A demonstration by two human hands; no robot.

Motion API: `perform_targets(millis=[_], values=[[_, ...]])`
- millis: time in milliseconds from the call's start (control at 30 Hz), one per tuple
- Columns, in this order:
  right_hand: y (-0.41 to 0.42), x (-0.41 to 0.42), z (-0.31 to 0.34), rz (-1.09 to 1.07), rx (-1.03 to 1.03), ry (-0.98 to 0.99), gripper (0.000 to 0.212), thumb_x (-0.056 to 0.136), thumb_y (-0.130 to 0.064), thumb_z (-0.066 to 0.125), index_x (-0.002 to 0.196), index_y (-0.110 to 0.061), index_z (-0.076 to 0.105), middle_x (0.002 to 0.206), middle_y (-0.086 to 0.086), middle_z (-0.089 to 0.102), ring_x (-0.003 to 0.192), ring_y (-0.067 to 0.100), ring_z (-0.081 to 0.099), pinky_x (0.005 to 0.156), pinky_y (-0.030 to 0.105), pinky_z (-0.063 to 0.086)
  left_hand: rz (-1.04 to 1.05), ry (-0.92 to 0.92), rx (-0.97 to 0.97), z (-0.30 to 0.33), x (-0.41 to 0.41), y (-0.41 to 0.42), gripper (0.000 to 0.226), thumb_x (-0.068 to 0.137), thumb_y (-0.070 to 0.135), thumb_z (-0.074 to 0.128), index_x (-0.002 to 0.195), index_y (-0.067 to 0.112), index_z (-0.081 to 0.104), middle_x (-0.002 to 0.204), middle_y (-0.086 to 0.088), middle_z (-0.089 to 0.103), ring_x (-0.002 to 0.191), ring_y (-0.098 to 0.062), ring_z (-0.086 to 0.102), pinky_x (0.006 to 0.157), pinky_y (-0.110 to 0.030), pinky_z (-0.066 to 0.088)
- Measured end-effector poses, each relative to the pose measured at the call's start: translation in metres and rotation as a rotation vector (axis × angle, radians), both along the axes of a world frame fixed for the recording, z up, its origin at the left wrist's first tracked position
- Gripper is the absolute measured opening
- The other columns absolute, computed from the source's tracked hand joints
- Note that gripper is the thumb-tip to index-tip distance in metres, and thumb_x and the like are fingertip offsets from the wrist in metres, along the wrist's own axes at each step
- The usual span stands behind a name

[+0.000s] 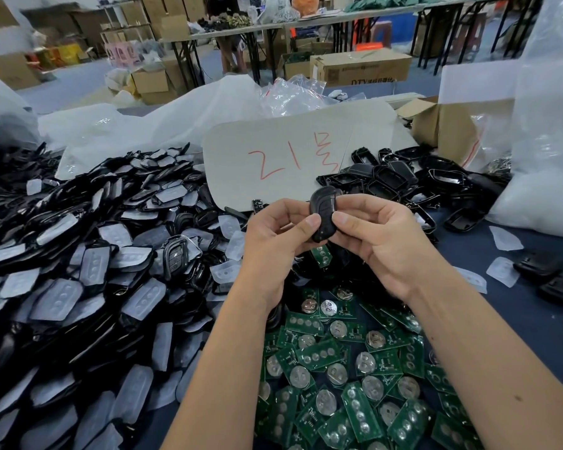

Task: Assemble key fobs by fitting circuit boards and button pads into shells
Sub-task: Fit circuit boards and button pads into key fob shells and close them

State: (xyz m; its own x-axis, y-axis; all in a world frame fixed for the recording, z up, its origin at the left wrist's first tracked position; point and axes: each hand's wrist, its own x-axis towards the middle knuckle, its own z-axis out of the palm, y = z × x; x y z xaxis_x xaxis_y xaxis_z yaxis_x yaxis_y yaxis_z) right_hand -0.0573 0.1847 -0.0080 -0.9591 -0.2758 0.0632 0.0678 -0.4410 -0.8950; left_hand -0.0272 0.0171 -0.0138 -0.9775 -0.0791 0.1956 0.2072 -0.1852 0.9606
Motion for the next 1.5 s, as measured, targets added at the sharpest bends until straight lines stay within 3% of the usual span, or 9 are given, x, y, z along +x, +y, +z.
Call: perform_targets(millis=[300, 467, 667, 867, 967, 1033, 1200, 1367, 1500], values=[[0.005, 0.001, 0.002, 0.043, 0.049, 0.094, 0.037, 0.077, -0.008, 0.076, 0.115, -0.005, 0.075, 0.108, 0.017, 0.078, 0.095, 0.022, 0.076, 0.082, 0.027, 0.060, -0.034, -0.039, 0.047, 0.000, 0.000, -0.001, 0.007, 0.095, 0.006, 0.067, 0.099, 0.006, 0.072, 0.094, -0.012, 0.073, 0.088, -0.024, 0.070, 0.092, -0.048, 0.059], [-0.003, 0.003, -0.001, 0.006, 0.040, 0.115, 0.049, 0.076, -0.008, 0.075, 0.124, 0.001, 0.069, 0.111, 0.019, 0.077, 0.100, 0.028, 0.074, 0.088, 0.034, 0.060, -0.040, -0.042, 0.083, 0.001, -0.001, -0.004, 0.013, 0.097, 0.005, 0.064, 0.093, 0.012, 0.075, 0.090, -0.010, 0.072, 0.086, -0.023, 0.070, 0.083, -0.039, 0.061], [-0.001, 0.001, -0.003, -0.015, 0.046, 0.143, 0.042, 0.081, 0.000, 0.072, 0.123, -0.005, 0.070, 0.108, 0.017, 0.078, 0.097, 0.025, 0.076, 0.083, 0.031, 0.061, -0.054, -0.074, 0.088, 0.000, -0.001, -0.001, 0.008, 0.099, 0.003, 0.063, 0.099, 0.005, 0.070, 0.090, -0.014, 0.073, 0.086, -0.032, 0.074, 0.076, -0.038, 0.063], [0.003, -0.001, -0.001, -0.045, 0.059, 0.161, 0.045, 0.077, -0.007, 0.077, 0.121, -0.007, 0.071, 0.106, 0.017, 0.079, 0.095, 0.027, 0.077, 0.081, 0.031, 0.061, -0.035, -0.057, 0.093, 0.002, -0.001, 0.001, 0.006, 0.099, 0.001, 0.063, 0.099, 0.000, 0.069, 0.087, -0.014, 0.073, 0.084, -0.030, 0.075, 0.082, -0.041, 0.063], [0.001, 0.000, -0.001, -0.087, 0.143, 0.223, 0.030, 0.088, 0.003, 0.075, 0.115, -0.008, 0.074, 0.104, 0.012, 0.080, 0.098, 0.025, 0.077, 0.082, 0.029, 0.061, 0.077, -0.007, 0.003, 0.002, -0.001, 0.004, 0.007, 0.096, 0.001, 0.067, 0.095, 0.006, 0.072, 0.086, -0.015, 0.074, 0.085, -0.032, 0.073, 0.087, -0.050, 0.062], [-0.003, 0.001, -0.001, -0.139, 0.205, 0.249, 0.025, 0.091, -0.001, 0.076, 0.114, -0.009, 0.075, 0.102, 0.009, 0.081, 0.099, 0.024, 0.078, 0.084, 0.031, 0.063, 0.193, 0.053, -0.153, 0.001, -0.003, 0.006, 0.010, 0.093, 0.004, 0.072, 0.093, 0.013, 0.074, 0.085, -0.013, 0.074, 0.086, -0.038, 0.071, 0.087, -0.056, 0.060], [-0.017, 0.006, -0.003, -0.289, 0.268, 0.244, 0.022, 0.083, -0.020, 0.088, 0.103, -0.018, 0.079, 0.095, 0.003, 0.081, 0.094, 0.022, 0.078, 0.089, 0.041, 0.062, 0.352, 0.251, -0.504, -0.002, -0.003, 0.013, 0.017, 0.084, 0.007, 0.073, 0.087, 0.024, 0.073, 0.081, 0.006, 0.069, 0.077, -0.016, 0.067, 0.073, -0.042, 0.058], [-0.024, 0.007, -0.006, -0.350, 0.218, 0.232, 0.021, 0.082, -0.019, 0.088, 0.100, -0.017, 0.078, 0.094, 0.003, 0.081, 0.093, 0.021, 0.078, 0.087, 0.038, 0.062, 0.370, 0.321, -0.597, -0.004, -0.005, 0.013, 0.022, 0.083, 0.005, 0.076, 0.091, 0.026, 0.077, 0.084, 0.010, 0.069, 0.086, -0.016, 0.069, 0.079, -0.041, 0.058], [-0.022, 0.005, -0.005, -0.349, 0.183, 0.204, 0.016, 0.088, -0.015, 0.083, 0.103, -0.015, 0.078, 0.094, 0.006, 0.081, 0.093, 0.022, 0.078, 0.083, 0.030, 0.061, 0.379, 0.310, -0.610, -0.003, -0.003, 0.012, 0.026, 0.078, 0.022, 0.087, 0.095, 0.036, 0.072, 0.089, 0.016, 0.069, 0.097, -0.014, 0.067, 0.084, -0.036, 0.058]])
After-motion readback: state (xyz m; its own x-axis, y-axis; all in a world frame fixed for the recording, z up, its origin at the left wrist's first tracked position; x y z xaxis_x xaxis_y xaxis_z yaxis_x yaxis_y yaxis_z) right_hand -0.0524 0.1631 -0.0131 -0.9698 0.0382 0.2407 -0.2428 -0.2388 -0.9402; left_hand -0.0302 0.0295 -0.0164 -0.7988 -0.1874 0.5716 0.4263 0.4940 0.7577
